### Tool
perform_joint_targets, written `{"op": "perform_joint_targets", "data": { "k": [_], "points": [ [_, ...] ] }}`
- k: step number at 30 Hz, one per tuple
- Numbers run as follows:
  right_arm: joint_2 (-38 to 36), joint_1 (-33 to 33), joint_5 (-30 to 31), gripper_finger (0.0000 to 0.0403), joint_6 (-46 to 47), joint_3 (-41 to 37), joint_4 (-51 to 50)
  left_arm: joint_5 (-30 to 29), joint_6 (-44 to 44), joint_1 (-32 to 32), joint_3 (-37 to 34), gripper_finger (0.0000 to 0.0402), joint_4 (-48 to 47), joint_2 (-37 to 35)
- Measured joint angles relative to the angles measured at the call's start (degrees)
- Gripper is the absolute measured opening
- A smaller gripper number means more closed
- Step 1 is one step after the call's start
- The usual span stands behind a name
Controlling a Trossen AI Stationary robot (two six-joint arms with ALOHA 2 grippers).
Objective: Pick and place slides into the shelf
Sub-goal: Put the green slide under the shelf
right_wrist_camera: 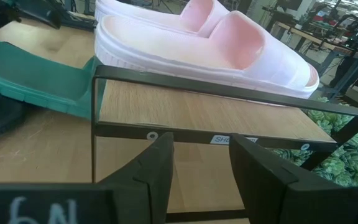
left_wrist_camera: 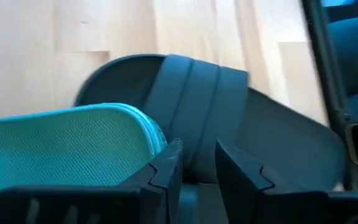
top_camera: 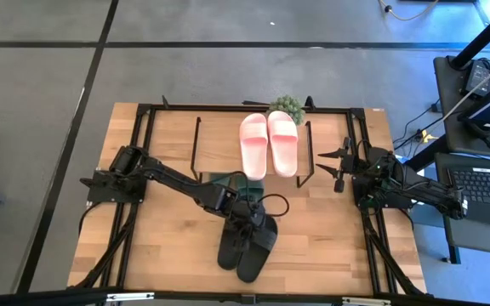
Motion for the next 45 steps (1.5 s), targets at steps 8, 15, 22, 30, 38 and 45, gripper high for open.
{"op": "perform_joint_targets", "data": {
  "k": [8, 15, 22, 30, 38, 45],
  "points": [
    [0.0, 0.0, 0.0, 0.0157, 0.0, 0.0, 0.0, -8.3, -0.2, -0.4, 0.0, 0.0089, -1.7, 0.0],
    [0.0, 0.0, 0.0, 0.0157, 0.0, 0.0, 0.0, -14.9, -1.3, -0.3, 0.0, 0.0089, -3.9, 0.0],
    [0.0, 0.0, 0.0, 0.0157, 0.0, 0.0, 0.0, -18.5, -1.3, -0.3, 0.0, 0.0089, -4.4, 0.0],
    [0.0, 0.0, 0.0, 0.0157, 0.0, 0.0, 0.0, -8.0, 0.1, -0.6, 0.0, 0.0089, -3.0, 0.0],
    [0.0, 0.0, 0.0, 0.0157, 0.0, 0.0, 0.0, -7.3, 0.3, -0.4, 0.1, 0.0089, -1.9, 0.2],
    [0.0, 0.0, 0.0, 0.0157, 0.0, 0.0, 0.0, -7.8, 0.0, 0.0, 0.2, 0.0089, -1.2, 1.5]
  ]
}}
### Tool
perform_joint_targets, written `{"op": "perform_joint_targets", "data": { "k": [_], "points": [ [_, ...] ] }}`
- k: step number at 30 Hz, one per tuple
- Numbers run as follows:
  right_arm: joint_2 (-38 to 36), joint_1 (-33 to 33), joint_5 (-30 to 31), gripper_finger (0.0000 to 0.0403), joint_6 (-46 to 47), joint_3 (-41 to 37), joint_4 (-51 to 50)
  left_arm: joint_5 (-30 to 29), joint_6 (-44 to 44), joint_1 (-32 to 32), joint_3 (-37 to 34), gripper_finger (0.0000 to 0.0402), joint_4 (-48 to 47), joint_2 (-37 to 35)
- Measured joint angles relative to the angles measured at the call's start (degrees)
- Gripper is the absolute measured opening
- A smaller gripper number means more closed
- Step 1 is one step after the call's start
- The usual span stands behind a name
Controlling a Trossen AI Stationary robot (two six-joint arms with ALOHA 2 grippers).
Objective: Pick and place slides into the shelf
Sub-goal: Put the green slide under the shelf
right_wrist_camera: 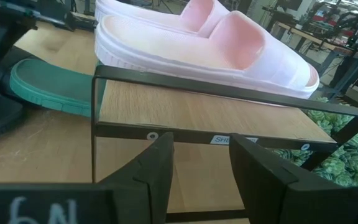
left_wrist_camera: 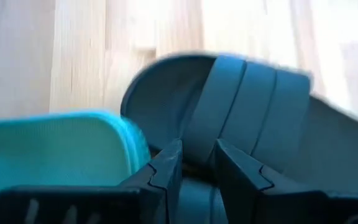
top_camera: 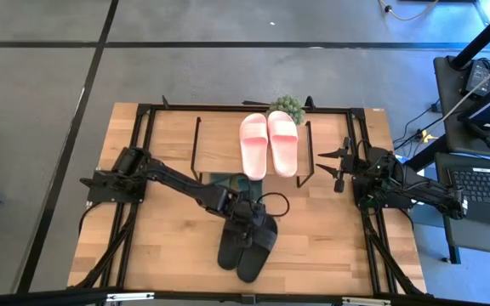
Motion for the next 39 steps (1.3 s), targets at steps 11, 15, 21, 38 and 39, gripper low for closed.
{"op": "perform_joint_targets", "data": {
  "k": [11, 15, 21, 38, 39],
  "points": [
    [0.0, 0.0, 0.0, 0.0157, 0.0, 0.0, 0.0, -2.6, -1.8, 0.9, 0.0, 0.0089, -1.8, 1.7],
    [0.0, 0.0, 0.0, 0.0157, 0.0, 0.0, 0.0, -4.3, -1.8, 1.6, 0.0, 0.0089, -1.8, 2.5],
    [0.0, 0.0, 0.0, 0.0157, 0.0, 0.0, 0.0, -6.9, -2.1, 2.6, 0.0, 0.0088, -3.1, 3.8],
    [0.0, 0.0, 0.0, 0.0157, 0.0, 0.0, 0.0, -15.6, -3.3, 3.6, -0.1, 0.0088, -6.6, 4.2],
    [0.0, 0.0, 0.0, 0.0157, 0.0, 0.0, 0.0, -15.5, -3.3, 3.7, -0.1, 0.0088, -6.6, 4.2]
  ]
}}
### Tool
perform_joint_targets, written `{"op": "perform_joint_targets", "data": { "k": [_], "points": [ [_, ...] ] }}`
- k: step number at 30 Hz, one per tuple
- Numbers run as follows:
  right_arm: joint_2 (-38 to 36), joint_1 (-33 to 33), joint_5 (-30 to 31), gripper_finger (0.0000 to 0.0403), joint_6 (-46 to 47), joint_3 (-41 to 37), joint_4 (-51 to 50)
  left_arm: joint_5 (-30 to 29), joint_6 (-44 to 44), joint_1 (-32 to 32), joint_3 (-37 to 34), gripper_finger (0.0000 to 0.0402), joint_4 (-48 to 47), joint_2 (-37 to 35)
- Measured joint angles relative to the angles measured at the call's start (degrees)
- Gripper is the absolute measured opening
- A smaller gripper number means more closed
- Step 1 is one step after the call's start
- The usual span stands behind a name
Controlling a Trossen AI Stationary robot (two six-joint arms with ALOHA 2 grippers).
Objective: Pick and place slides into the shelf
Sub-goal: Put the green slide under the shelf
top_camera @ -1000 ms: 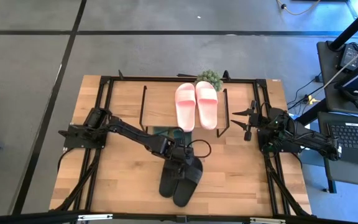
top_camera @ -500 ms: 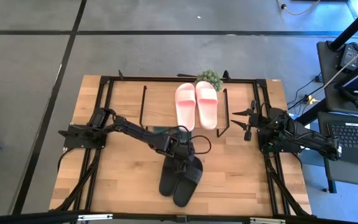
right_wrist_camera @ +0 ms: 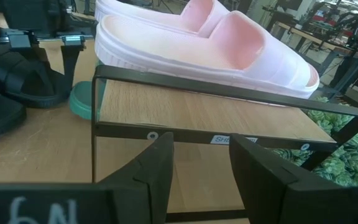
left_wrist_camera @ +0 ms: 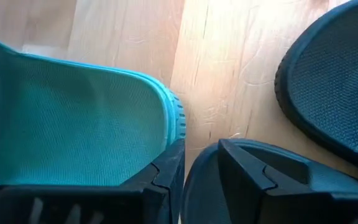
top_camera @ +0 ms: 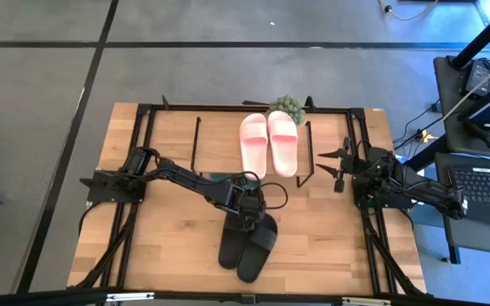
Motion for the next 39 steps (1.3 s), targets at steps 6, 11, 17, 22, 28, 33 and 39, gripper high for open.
{"op": "perform_joint_targets", "data": {
  "k": [6, 11, 17, 22, 28, 33, 39],
  "points": [
    [0.0, 0.0, 0.0, 0.0157, 0.0, 0.0, 0.0, 3.0, 0.0, -0.3, -0.1, 0.0088, -0.1, -0.5],
    [0.0, 0.0, 0.0, 0.0157, 0.0, 0.0, 0.0, 2.4, 0.2, -1.4, 1.0, 0.0088, -1.0, -1.1],
    [0.0, 0.0, 0.0, 0.0157, 0.0, 0.0, 0.0, 0.6, -0.1, -2.3, 5.6, 0.0088, -8.2, -1.2],
    [0.0, 0.0, 0.0, 0.0157, 0.0, 0.0, 0.0, -2.9, -2.2, -3.7, 9.7, 0.0089, -14.5, -1.7],
    [0.0, 0.0, 0.0, 0.0157, 0.0, 0.0, -0.1, -3.4, -2.7, -5.2, 9.9, 0.0089, -16.4, -7.5],
    [0.0, 0.0, 0.0, 0.0157, 0.0, 0.0, 0.0, -2.1, -1.0, -6.3, 10.0, 0.0089, -15.2, -13.2],
    [0.0, 0.0, 0.0, 0.0157, 0.0, 0.0, 0.0, -2.3, 5.0, -8.3, 10.0, 0.0089, -6.4, -13.2]
  ]
}}
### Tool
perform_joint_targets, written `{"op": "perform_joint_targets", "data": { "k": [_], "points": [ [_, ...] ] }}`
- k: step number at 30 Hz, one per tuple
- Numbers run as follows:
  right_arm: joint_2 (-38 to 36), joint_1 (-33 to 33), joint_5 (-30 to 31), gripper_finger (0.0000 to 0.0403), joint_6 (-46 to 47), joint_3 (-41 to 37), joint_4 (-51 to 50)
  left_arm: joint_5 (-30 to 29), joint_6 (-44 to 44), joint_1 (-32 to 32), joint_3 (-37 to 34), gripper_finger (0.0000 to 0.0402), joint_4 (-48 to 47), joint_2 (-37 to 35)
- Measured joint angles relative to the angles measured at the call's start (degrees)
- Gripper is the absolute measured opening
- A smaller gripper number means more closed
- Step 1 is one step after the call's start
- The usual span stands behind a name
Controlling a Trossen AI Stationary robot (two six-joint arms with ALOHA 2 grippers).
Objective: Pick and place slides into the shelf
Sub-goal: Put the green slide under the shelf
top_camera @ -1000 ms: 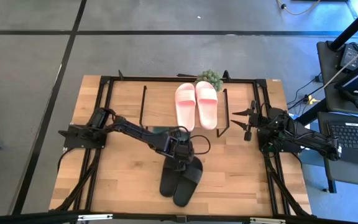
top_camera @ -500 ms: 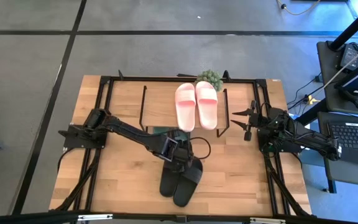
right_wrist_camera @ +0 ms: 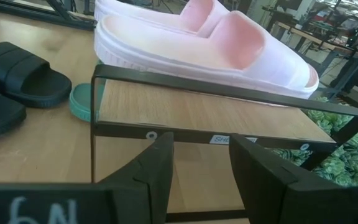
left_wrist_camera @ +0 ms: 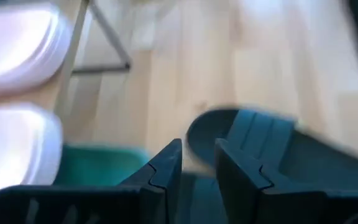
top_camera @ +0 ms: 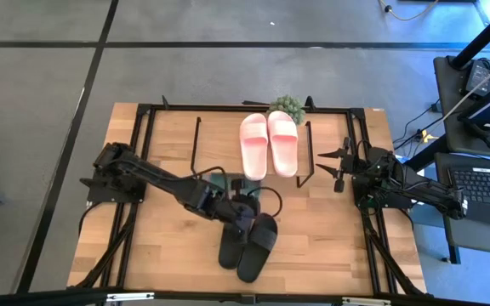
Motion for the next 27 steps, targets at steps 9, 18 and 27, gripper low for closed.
{"op": "perform_joint_targets", "data": {
  "k": [9, 18, 27],
  "points": [
    [0.0, 0.0, 0.0, 0.0157, 0.0, 0.0, 0.0, -5.4, -9.9, 2.1, -9.0, 0.0089, 13.6, 5.2],
    [0.0, 0.0, 0.0, 0.0157, 0.0, 0.0, 0.0, -9.1, -17.8, 1.3, -16.7, 0.0089, 28.0, 6.9],
    [0.0, 0.0, 0.0, 0.0157, 0.0, 0.0, 0.0, -12.1, -24.9, 1.4, -20.0, 0.0089, 30.2, 6.9]
  ]
}}
